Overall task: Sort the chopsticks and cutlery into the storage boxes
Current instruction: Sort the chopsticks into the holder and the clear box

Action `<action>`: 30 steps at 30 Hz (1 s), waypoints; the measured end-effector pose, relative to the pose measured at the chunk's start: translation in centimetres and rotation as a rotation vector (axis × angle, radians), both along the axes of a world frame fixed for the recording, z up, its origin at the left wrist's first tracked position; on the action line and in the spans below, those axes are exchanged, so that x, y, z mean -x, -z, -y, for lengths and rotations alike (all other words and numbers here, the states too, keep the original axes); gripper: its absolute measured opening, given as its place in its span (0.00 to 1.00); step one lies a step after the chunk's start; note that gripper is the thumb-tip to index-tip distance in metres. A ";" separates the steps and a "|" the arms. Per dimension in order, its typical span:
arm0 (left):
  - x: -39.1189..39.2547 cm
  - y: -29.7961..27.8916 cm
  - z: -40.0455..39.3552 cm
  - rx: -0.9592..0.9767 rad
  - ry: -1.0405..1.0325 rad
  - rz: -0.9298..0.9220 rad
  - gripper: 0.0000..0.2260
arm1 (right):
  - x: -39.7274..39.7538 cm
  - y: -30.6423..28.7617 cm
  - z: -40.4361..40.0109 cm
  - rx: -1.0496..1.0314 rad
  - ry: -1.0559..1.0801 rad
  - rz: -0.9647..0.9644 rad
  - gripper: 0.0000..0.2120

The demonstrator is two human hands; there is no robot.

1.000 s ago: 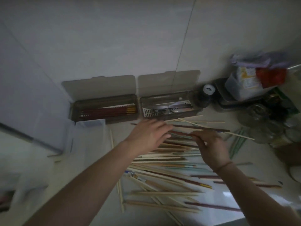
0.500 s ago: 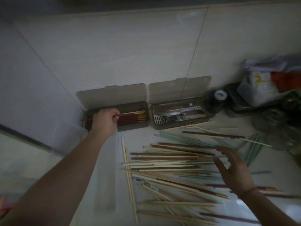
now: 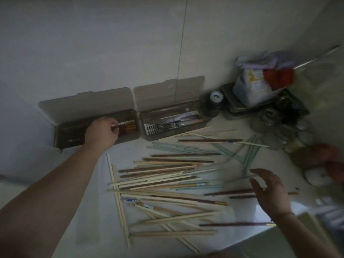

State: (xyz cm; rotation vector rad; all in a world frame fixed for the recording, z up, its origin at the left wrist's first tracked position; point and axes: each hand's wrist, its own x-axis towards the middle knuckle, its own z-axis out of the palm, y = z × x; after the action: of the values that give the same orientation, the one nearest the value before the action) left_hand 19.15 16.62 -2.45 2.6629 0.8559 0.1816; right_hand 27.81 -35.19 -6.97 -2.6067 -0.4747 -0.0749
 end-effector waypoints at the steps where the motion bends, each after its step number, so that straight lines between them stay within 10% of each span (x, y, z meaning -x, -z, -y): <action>1: -0.1 -0.2 1.1 -0.048 0.052 0.084 0.10 | 0.0 0.3 0.9 0.042 -0.030 0.042 0.14; 7: -0.8 0.6 11.3 -0.150 0.625 0.437 0.10 | 1.2 1.5 4.3 0.208 -0.109 0.120 0.14; 13: 0.2 4.3 22.3 -0.030 1.107 0.318 0.07 | 2.0 2.6 5.2 0.258 -0.052 0.105 0.14; 30: -0.5 5.4 28.5 0.021 1.027 -0.058 0.14 | 1.8 1.8 3.9 0.242 -0.308 0.159 0.13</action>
State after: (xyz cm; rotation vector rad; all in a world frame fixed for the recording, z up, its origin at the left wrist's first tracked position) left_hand 19.66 -11.89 -7.82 2.7227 -0.5449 -0.1593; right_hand 25.99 -39.11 -8.74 -2.7368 -0.9921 -0.1292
